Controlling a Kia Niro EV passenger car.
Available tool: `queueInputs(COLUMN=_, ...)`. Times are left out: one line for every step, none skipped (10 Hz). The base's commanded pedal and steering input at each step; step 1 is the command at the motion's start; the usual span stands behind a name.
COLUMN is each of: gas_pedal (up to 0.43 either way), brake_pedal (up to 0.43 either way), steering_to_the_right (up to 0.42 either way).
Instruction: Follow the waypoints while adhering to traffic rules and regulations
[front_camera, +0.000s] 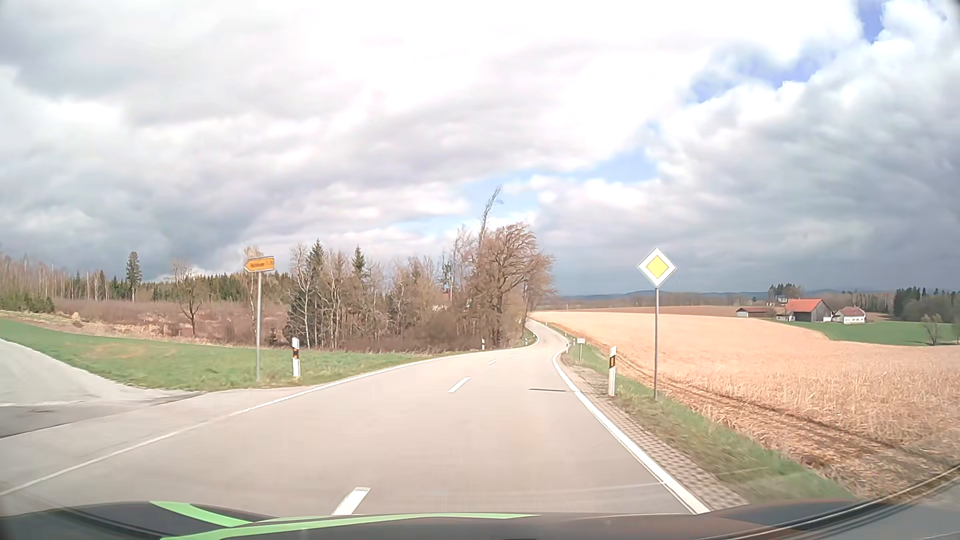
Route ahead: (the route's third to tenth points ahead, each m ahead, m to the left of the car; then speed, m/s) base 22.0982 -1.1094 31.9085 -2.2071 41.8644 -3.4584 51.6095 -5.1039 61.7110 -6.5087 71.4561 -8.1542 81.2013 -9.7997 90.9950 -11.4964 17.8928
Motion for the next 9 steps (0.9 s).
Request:
queueInputs(gas_pedal=0.15, brake_pedal=0.0, steering_to_the_right=0.022)
queueInputs(gas_pedal=0.15, brake_pedal=0.0, steering_to_the_right=0.023)
queueInputs(gas_pedal=0.15, brake_pedal=0.0, steering_to_the_right=0.023)
queueInputs(gas_pedal=0.15, brake_pedal=0.0, steering_to_the_right=0.023)
queueInputs(gas_pedal=0.15, brake_pedal=0.0, steering_to_the_right=0.023)
queueInputs(gas_pedal=0.15, brake_pedal=0.0, steering_to_the_right=0.023)
queueInputs(gas_pedal=0.15, brake_pedal=0.0, steering_to_the_right=0.022)
queueInputs(gas_pedal=0.138, brake_pedal=0.0, steering_to_the_right=0.022)
queueInputs(gas_pedal=0.118, brake_pedal=0.0, steering_to_the_right=0.022)
